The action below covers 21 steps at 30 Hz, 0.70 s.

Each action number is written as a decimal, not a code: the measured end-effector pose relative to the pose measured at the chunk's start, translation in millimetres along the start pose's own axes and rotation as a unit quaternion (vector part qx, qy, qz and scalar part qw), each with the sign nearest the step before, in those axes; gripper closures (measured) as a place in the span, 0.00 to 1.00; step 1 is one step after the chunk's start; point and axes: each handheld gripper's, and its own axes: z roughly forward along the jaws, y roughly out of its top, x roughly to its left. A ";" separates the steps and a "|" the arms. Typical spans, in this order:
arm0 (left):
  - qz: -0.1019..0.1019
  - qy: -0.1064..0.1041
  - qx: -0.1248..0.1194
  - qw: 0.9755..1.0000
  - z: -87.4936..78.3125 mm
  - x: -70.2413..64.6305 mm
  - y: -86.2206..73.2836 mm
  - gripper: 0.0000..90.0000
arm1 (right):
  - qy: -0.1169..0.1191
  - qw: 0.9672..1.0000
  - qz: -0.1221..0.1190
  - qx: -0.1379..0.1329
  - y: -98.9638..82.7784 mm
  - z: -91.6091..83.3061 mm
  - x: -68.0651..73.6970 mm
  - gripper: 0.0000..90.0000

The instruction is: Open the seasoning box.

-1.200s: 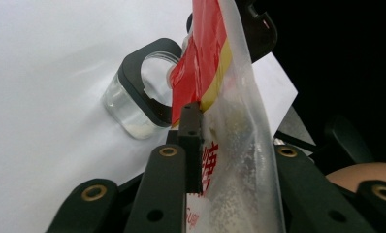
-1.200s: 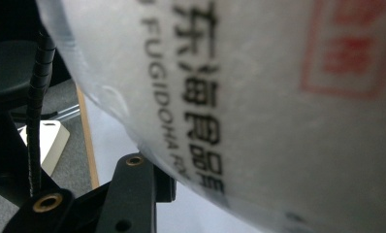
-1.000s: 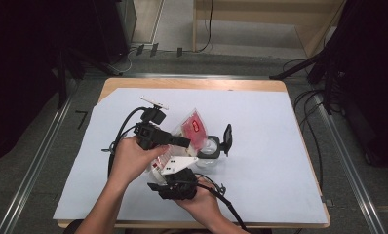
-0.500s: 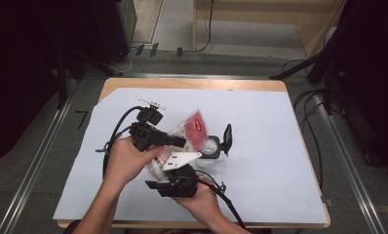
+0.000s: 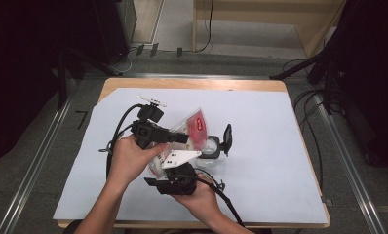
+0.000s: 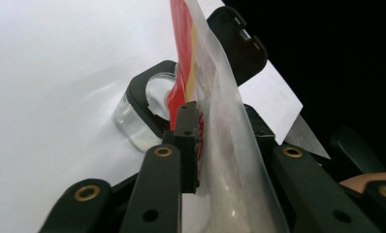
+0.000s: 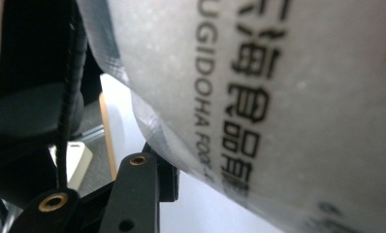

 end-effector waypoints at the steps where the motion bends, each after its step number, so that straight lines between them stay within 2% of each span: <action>1: 0.003 0.002 -0.001 1.000 -0.8 0.3 0.3 0.81 | 0.003 1.000 0.005 -0.003 1.0 -0.1 -0.4 0.70; 3: 0.000 0.005 0.001 1.000 -2.8 -0.3 0.6 0.80 | 0.009 1.000 0.016 -0.008 2.7 1.1 -0.6 0.70; 6: 0.000 0.006 0.002 1.000 -4.1 1.0 0.3 0.82 | 0.009 1.000 0.016 -0.011 3.5 3.3 0.4 0.70; 10: -0.003 0.010 0.011 1.000 -2.5 1.1 1.4 0.87 | 0.004 1.000 0.006 0.002 4.3 2.4 1.0 0.70; 11: -0.001 0.010 0.014 1.000 -2.1 1.4 1.8 0.88 | 0.000 1.000 -0.007 0.010 3.8 0.7 1.4 0.70; 13: -0.002 0.008 0.021 1.000 -0.6 1.0 3.2 0.89 | -0.001 1.000 -0.015 0.018 2.9 -1.6 1.4 0.68; 14: -0.003 0.008 0.024 1.000 0.8 1.4 4.8 0.90 | -0.002 1.000 -0.017 0.020 2.7 -2.3 0.9 0.68; 15: -0.013 0.004 0.022 1.000 2.2 1.0 5.6 0.90 | -0.002 1.000 -0.017 0.021 2.4 -3.7 0.4 0.68; 17: -0.016 0.001 0.028 0.999 5.1 2.0 8.8 0.89 | -0.007 1.000 -0.021 0.017 1.6 -5.2 -1.6 0.70; 21: -0.009 0.003 0.015 1.000 6.9 0.0 10.2 0.87 | -0.001 1.000 -0.009 0.014 2.8 -7.3 -5.7 0.70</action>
